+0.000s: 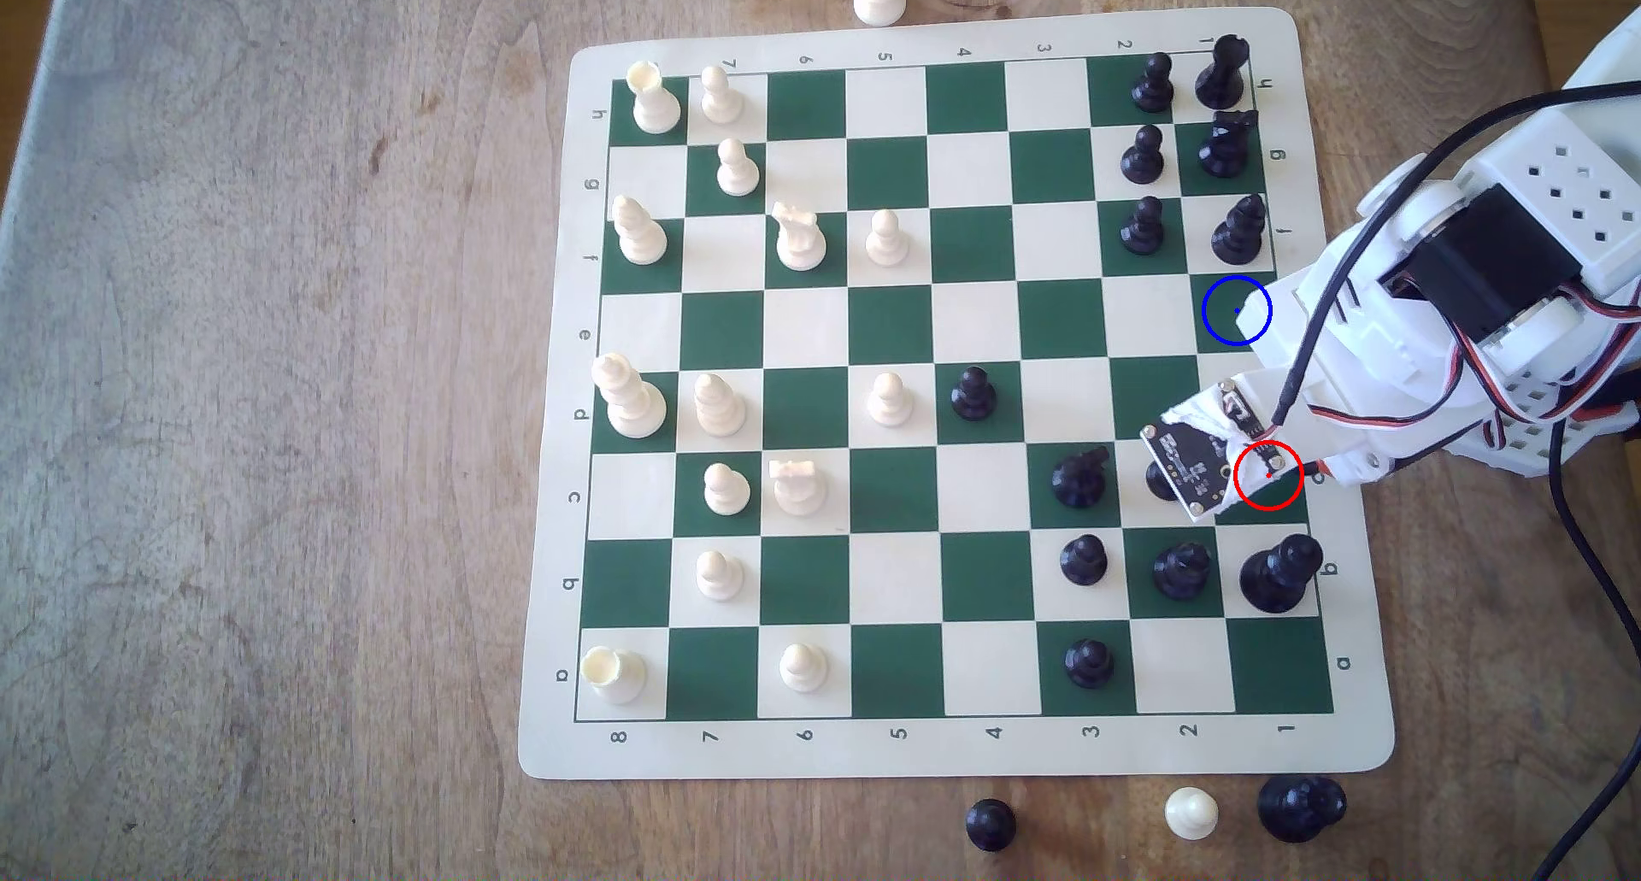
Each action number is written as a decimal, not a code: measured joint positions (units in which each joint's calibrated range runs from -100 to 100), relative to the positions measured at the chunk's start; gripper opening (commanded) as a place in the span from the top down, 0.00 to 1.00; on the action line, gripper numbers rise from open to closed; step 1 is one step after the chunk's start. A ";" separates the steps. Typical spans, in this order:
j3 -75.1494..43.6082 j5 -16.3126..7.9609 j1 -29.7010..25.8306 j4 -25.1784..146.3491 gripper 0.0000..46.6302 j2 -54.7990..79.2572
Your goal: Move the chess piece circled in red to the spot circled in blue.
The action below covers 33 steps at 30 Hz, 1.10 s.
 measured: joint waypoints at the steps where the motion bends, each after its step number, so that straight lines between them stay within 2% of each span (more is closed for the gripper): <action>1: -0.45 0.00 0.07 0.24 0.99 0.17; 4: -1.90 0.05 2.73 0.56 0.99 0.42; 8: -2.26 0.83 9.22 0.56 0.99 1.84; 10: -2.26 1.03 15.63 0.56 0.99 2.43; 12: -2.26 1.37 18.29 0.56 0.99 2.51; 13: -2.26 1.71 22.94 0.56 0.99 2.51; 18: -2.26 2.59 31.05 0.56 0.99 1.59; 22: -2.26 3.08 35.25 0.48 0.99 1.01; 33: 4.07 3.13 38.27 -6.37 0.99 0.84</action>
